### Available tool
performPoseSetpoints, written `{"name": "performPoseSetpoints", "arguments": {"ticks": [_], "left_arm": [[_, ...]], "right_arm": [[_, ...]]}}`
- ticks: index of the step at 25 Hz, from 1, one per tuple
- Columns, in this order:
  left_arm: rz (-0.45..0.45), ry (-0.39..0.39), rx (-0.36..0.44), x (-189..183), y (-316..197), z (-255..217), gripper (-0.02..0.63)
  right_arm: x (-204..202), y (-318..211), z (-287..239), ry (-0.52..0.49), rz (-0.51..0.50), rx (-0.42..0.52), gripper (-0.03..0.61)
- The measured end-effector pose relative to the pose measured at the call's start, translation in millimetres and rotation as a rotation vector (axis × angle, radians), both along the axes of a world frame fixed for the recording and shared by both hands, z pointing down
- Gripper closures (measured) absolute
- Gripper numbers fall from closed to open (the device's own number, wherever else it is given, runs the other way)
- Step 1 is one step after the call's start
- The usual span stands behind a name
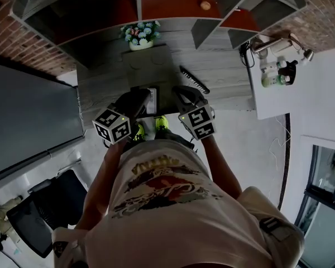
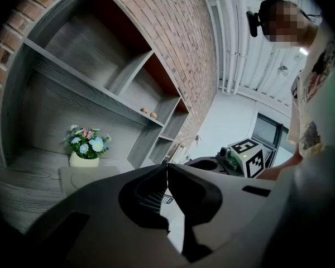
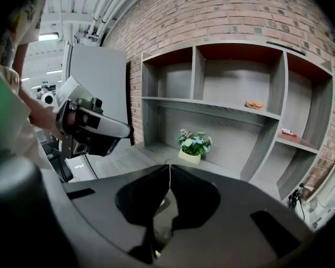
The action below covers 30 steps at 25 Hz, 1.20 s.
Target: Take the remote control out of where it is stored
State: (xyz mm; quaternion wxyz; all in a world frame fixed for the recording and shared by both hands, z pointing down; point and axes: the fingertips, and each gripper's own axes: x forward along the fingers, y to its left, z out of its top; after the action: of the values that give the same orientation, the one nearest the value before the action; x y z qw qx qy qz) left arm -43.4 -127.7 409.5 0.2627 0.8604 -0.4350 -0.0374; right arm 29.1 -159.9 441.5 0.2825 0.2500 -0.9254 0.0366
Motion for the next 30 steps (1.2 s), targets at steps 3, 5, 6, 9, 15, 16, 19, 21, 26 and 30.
{"name": "performPoseSetpoints", "arguments": {"ticks": [3, 5, 6, 9, 15, 16, 19, 21, 26, 30], "left_arm": [[-0.015, 0.007, 0.006, -10.7, 6.2, -1.6, 0.607], [-0.021, 0.014, 0.006, -17.1, 10.8, -0.9, 0.607], [-0.024, 0.017, 0.005, -20.0, 13.2, -0.6, 0.607], [-0.024, 0.021, 0.002, -28.6, 19.5, -0.1, 0.607], [-0.010, 0.012, 0.032, -46.3, 29.4, -8.2, 0.607], [-0.007, 0.009, 0.039, -48.5, 31.8, -9.3, 0.607], [0.005, -0.002, 0.054, -55.8, 38.4, -6.7, 0.607], [0.004, -0.012, 0.070, -61.2, 41.8, -6.8, 0.607], [0.009, -0.028, 0.082, -69.1, 48.1, -3.2, 0.607], [0.031, -0.024, 0.064, -66.8, 47.9, 4.2, 0.607]], "right_arm": [[-6.1, 7.0, -3.6, -0.003, 0.009, 0.009, 0.565], [-10.7, 12.1, -4.6, -0.005, 0.011, 0.012, 0.565], [-13.2, 15.0, -4.6, -0.005, 0.009, 0.013, 0.565], [-21.0, 23.7, -2.3, -0.008, 0.002, 0.008, 0.565], [-39.1, 40.1, 8.6, -0.002, -0.010, -0.004, 0.560], [-41.6, 42.8, 11.1, -0.001, -0.010, -0.008, 0.551], [-48.7, 47.6, 19.6, 0.003, 0.000, -0.031, 0.511], [-52.6, 48.7, 25.9, 0.009, 0.014, -0.044, 0.484], [-59.7, 50.8, 47.3, 0.037, 0.063, -0.096, 0.405], [-63.1, 54.0, 66.6, 0.055, 0.092, -0.143, 0.364]]}}
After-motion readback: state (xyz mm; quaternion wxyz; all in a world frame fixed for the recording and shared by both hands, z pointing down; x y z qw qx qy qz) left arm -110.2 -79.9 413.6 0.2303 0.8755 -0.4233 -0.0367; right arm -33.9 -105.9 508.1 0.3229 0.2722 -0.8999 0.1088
